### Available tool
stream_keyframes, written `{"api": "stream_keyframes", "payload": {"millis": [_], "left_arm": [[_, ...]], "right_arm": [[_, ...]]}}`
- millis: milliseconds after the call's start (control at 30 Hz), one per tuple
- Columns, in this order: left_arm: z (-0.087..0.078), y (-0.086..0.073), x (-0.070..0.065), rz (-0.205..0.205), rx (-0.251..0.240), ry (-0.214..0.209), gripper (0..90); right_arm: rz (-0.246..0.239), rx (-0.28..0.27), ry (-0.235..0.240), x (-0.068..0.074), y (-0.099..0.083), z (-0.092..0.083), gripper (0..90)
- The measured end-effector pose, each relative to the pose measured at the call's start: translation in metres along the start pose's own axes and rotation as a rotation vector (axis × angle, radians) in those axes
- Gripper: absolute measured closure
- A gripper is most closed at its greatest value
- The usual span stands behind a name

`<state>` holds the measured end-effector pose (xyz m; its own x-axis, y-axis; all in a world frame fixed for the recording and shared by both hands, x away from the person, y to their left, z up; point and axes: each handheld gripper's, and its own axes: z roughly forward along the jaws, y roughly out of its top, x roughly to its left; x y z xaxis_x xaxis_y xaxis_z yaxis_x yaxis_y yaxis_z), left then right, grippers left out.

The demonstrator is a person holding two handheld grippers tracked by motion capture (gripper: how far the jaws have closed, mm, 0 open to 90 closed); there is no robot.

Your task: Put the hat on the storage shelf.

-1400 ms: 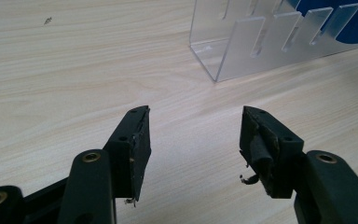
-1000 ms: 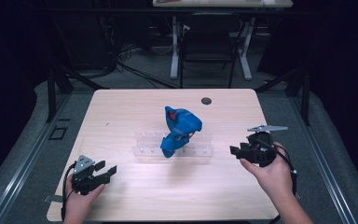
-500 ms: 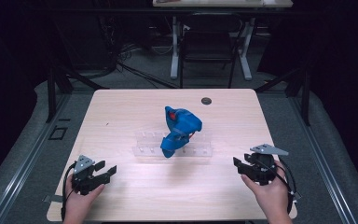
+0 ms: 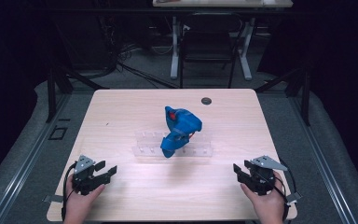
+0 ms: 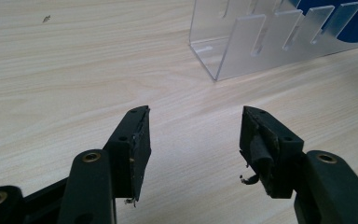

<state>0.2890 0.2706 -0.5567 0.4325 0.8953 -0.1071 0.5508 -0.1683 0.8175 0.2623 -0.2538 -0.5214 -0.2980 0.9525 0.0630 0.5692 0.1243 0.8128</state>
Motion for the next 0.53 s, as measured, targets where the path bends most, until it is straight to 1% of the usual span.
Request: {"api": "stream_keyframes", "payload": {"millis": [67,167,200,233,300,333,400,533], "left_arm": [[0.000,0.000,-0.001,0.003,0.006,0.003,43.7],[0.002,0.000,-0.002,0.009,-0.002,-0.002,43.7],[0.002,0.000,-0.003,0.012,0.000,0.000,43.7],[0.002,0.000,-0.003,0.013,0.000,0.001,43.6],[0.003,0.000,-0.003,0.012,0.003,-0.001,43.7],[0.003,-0.001,-0.003,0.012,0.002,-0.003,43.7],[0.003,0.000,-0.004,0.023,0.004,-0.003,43.7],[0.004,0.000,-0.007,0.027,-0.002,-0.009,43.8]], "right_arm": [[-0.011,-0.006,-0.006,0.000,-0.004,0.001,52.4],[-0.004,-0.035,-0.002,0.001,-0.009,0.003,52.2],[-0.010,-0.038,-0.003,0.001,-0.012,0.004,51.8],[-0.011,-0.035,0.002,0.001,-0.013,0.005,51.6],[-0.022,-0.025,-0.006,0.001,-0.015,0.007,51.1],[-0.020,-0.025,0.000,0.000,-0.016,0.008,51.0],[-0.016,-0.030,-0.002,-0.001,-0.017,0.009,50.9],[-0.019,-0.038,-0.007,-0.001,-0.019,0.011,48.8]]}}
